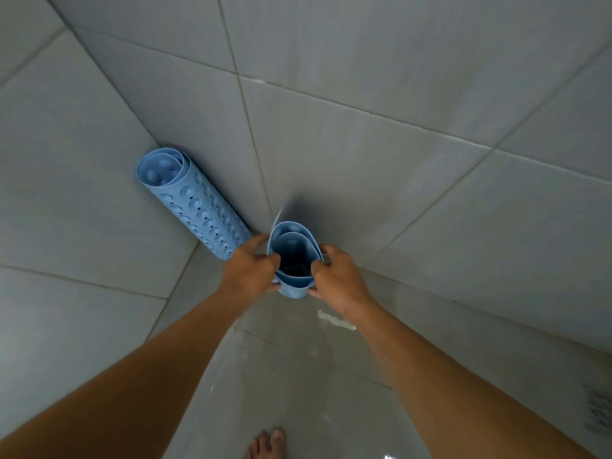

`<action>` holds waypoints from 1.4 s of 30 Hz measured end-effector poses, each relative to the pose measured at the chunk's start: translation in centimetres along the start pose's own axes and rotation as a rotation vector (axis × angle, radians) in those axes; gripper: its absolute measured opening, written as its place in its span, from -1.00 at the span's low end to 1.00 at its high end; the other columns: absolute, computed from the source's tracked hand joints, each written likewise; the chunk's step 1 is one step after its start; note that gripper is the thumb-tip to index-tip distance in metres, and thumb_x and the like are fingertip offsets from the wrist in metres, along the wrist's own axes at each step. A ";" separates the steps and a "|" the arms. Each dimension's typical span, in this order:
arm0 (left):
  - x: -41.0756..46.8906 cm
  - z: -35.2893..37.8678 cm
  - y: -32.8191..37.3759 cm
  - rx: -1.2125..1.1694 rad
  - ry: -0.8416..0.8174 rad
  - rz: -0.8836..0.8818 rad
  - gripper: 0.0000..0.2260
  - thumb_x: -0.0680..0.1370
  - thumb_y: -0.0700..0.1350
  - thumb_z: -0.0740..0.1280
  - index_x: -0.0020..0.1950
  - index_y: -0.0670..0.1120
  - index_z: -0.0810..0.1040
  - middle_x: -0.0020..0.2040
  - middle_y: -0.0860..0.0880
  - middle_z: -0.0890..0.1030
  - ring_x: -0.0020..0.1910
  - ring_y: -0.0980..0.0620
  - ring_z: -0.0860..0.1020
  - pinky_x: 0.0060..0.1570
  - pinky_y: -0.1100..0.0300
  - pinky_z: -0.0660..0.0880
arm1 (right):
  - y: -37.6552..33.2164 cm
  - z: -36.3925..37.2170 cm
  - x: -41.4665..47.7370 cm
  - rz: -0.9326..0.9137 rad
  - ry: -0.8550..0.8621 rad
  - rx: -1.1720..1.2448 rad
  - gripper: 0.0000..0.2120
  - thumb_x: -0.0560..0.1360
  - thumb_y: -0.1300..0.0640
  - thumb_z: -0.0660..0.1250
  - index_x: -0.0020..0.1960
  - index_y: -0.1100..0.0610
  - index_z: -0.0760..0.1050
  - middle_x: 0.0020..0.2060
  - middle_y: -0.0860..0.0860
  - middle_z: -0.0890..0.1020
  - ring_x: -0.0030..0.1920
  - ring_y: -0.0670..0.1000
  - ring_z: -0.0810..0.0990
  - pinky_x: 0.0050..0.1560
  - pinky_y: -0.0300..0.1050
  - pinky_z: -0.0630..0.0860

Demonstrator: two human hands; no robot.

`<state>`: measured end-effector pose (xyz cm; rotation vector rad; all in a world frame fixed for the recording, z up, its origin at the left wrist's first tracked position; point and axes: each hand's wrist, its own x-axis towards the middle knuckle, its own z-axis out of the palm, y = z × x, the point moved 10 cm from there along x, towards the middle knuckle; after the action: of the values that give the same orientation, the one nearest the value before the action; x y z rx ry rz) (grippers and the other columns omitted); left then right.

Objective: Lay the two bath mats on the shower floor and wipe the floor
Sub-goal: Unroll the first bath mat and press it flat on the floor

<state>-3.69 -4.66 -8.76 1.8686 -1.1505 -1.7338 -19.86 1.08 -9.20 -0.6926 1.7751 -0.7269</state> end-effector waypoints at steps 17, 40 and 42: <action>-13.8 14.8 -1.6 0.271 -0.260 0.072 -0.57 0.59 -0.31 0.16 0.39 0.06 0.44 0.16 -0.06 0.59 -0.05 0.02 0.59 -0.33 0.23 0.46 | 10.0 -12.8 -13.1 0.116 0.008 0.307 -0.67 0.59 0.37 0.20 0.16 -0.03 0.45 0.21 0.12 0.57 0.19 0.15 0.61 -0.03 -0.07 0.66; -21.0 25.8 -16.7 -0.087 -0.405 0.058 -0.53 0.46 -0.56 0.14 0.17 -0.06 0.43 0.11 -0.08 0.61 0.07 -0.11 0.61 -0.12 0.07 0.60 | 27.8 -19.4 -22.1 -0.072 0.235 0.289 -0.46 0.45 0.48 0.17 0.24 -0.03 0.51 0.01 -0.17 0.64 0.05 -0.10 0.63 0.16 0.03 0.61; -20.9 25.9 -18.1 -0.096 -0.411 0.067 -0.53 0.47 -0.57 0.14 0.16 -0.06 0.42 0.17 -0.09 0.59 0.11 -0.11 0.59 -0.03 0.02 0.61 | 28.8 -19.1 -21.8 -0.077 0.237 0.283 -0.45 0.39 0.45 0.18 0.16 -0.10 0.54 0.03 -0.15 0.66 0.07 -0.06 0.65 0.18 0.11 0.60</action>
<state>-20.73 28.96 -12.93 1.4384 -1.2263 -2.1560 -35.06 38.84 -12.64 -0.5004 1.8158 -1.1260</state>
